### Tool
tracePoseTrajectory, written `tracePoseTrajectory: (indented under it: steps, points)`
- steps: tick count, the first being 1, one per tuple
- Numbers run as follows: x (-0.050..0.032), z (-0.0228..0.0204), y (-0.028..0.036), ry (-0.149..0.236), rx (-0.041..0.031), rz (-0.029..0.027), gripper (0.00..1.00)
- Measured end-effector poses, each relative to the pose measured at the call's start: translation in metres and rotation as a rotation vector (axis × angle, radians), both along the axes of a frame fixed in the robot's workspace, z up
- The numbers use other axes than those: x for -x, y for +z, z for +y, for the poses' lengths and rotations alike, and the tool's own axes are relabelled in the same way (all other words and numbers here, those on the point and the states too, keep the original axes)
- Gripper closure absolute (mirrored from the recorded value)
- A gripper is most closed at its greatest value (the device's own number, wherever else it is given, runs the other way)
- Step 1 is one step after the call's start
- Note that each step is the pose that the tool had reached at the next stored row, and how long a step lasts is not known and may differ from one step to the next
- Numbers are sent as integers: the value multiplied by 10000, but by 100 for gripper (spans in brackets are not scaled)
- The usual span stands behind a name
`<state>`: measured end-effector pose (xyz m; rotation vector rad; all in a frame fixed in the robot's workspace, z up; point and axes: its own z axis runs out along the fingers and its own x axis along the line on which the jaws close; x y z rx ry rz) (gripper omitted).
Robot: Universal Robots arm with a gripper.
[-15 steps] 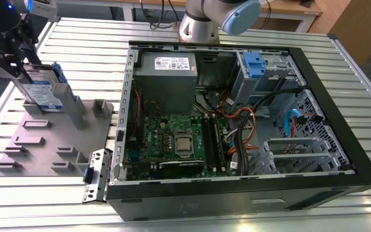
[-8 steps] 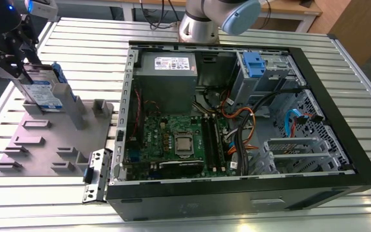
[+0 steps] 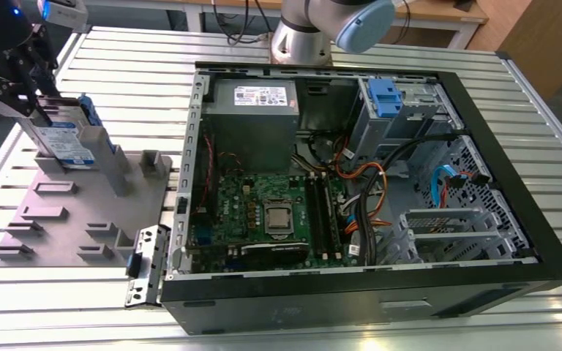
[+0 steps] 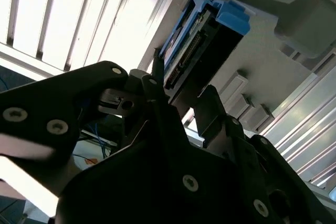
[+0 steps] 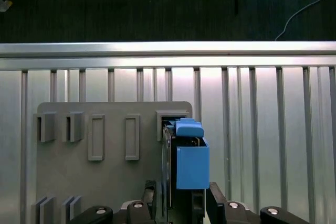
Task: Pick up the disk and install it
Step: 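Pick up the disk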
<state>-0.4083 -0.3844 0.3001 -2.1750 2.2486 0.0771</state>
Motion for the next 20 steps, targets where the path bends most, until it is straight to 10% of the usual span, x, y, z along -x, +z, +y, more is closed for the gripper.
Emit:
tracePoseTrajectory:
  steps: [5,20]
  points:
    - [0,0,0,1,0,0,64]
    - [0,0,-1,3,0,0,64]
